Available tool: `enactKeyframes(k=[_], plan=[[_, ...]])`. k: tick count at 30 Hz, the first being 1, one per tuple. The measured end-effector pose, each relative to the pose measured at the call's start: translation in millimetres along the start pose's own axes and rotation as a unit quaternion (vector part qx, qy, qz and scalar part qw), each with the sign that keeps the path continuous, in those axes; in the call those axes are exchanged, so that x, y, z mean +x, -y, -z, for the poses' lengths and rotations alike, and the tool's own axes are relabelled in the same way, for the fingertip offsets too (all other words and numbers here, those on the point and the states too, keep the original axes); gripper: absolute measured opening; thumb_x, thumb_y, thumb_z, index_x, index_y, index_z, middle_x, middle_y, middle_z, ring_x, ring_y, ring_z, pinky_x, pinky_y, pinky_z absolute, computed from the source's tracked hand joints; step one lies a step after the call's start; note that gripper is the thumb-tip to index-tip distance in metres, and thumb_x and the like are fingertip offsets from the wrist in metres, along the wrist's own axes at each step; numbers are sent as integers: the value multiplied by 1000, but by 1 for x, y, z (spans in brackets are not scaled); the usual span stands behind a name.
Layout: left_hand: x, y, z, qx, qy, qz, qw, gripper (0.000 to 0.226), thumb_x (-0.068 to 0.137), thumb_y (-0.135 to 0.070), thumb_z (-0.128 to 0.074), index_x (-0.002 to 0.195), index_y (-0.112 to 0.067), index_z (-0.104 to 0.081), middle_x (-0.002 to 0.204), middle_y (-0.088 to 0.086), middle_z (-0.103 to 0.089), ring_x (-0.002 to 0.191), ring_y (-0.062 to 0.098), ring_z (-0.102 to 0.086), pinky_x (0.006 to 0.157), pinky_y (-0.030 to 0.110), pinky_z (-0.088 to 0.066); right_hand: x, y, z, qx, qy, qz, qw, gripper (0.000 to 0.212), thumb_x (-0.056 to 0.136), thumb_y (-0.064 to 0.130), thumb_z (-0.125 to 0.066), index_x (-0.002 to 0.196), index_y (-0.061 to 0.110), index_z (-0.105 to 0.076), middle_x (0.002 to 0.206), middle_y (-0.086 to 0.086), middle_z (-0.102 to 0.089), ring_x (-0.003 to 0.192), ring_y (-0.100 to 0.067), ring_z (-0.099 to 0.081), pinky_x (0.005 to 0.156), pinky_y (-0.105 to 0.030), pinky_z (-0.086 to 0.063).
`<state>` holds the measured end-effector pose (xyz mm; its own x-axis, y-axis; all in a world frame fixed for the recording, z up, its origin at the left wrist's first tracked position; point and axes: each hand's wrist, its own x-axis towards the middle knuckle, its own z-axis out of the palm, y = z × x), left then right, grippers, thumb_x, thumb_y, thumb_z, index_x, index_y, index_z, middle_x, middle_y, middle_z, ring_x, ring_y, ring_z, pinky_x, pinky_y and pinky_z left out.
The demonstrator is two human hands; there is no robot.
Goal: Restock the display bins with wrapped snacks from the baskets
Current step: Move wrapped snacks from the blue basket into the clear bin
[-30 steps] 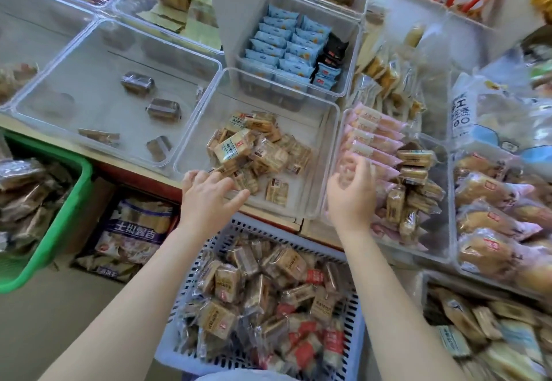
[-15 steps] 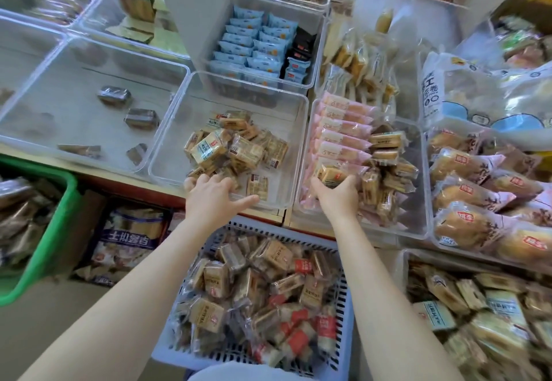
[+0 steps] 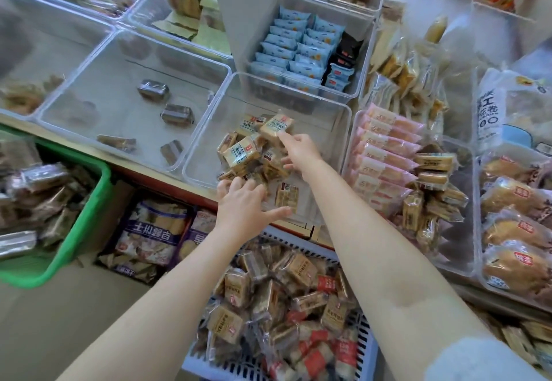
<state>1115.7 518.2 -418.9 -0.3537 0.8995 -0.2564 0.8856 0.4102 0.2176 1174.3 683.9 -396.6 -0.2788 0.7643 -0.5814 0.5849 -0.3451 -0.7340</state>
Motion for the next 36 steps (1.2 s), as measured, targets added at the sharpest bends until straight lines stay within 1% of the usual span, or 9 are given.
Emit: enactKeyframes(k=[6, 11, 14, 18, 22, 25, 30, 33, 36], plan=[[-2, 3, -3, 6, -12, -8, 1000, 73, 74, -95, -17, 88, -31, -50, 96, -10, -52, 99, 19, -42, 100, 45, -32, -60, -32, 38, -33, -52, 99, 993, 15, 99, 27, -54, 109, 20, -62, 96, 1, -68, 88, -16, -68, 79, -31, -56], [-8, -3, -3, 26, -10, -21, 999, 70, 87, -84, -16, 97, -30, -60, 100, -7, -56, 105, 22, -48, 98, 44, -24, -133, -109, 106, -86, -241, 126, 958, 10, 94, 13, -57, 101, 17, -63, 96, 0, -63, 87, -16, -59, 71, -21, -50], [-17, -39, -6, -2, 20, -55, 998, 62, 90, -62, -9, 90, -25, -59, 91, -7, -52, 103, 22, -50, 93, 42, -26, -140, -153, 140, -117, -316, 56, 940, 18, 92, 11, -60, 109, 16, -59, 103, -2, -58, 95, -20, -57, 82, -38, -52], [-25, -93, -19, -2, 42, -79, 996, 48, 99, -58, -26, 91, -22, -57, 98, -1, -57, 109, 24, -48, 94, 43, -25, -128, -177, 174, -183, -357, 2, 916, 45, 90, 15, -65, 132, 11, -50, 132, -14, -46, 116, -29, -51, 90, -35, -46], [-19, -97, -23, 5, 56, -63, 996, 48, 99, -62, -25, 95, -24, -54, 117, 1, -60, 122, 26, -44, 98, 45, -23, -109, -182, 197, -256, -278, -121, 918, 73, 88, 40, -72, 144, 14, -34, 138, -19, -43, 122, -38, -50, 95, -45, -47], [-18, -98, -20, 2, 65, -58, 996, 46, 98, -60, -27, 94, -23, -54, 112, 0, -58, 117, 25, -43, 97, 44, -25, -102, -180, 203, -226, -257, -128, 931, 75, 90, 35, -70, 149, 11, -30, 142, -18, -43, 121, -38, -54, 88, -44, -49], [-19, -103, -13, 2, 73, -47, 996, 44, 98, -59, -28, 93, -23, -54, 102, -4, -50, 116, 23, -42, 96, 43, -25, -129, -170, 208, 64, -296, -59, 951, 33, 93, 29, -58, 123, 16, -57, 112, -6, -65, 86, -15, -60, 66, -29, -46], [-20, -102, -14, 7, 69, -51, 996, 46, 98, -61, -27, 92, -24, -54, 101, -4, -50, 113, 22, -43, 96, 43, -26, -162, -157, 209, 475, -182, -32, 860, 26, 95, 17, -54, 116, 5, -61, 99, -15, -69, 77, -24, -67, 70, -32, -53], [-19, -102, -16, 12, 65, -55, 996, 45, 98, -61, -26, 92, -24, -52, 101, -3, -50, 111, 23, -44, 94, 43, -26, -175, -144, 202, 619, -63, 2, 783, 30, 95, 19, -52, 116, 2, -63, 97, -18, -71, 78, -28, -68, 72, -34, -54]])
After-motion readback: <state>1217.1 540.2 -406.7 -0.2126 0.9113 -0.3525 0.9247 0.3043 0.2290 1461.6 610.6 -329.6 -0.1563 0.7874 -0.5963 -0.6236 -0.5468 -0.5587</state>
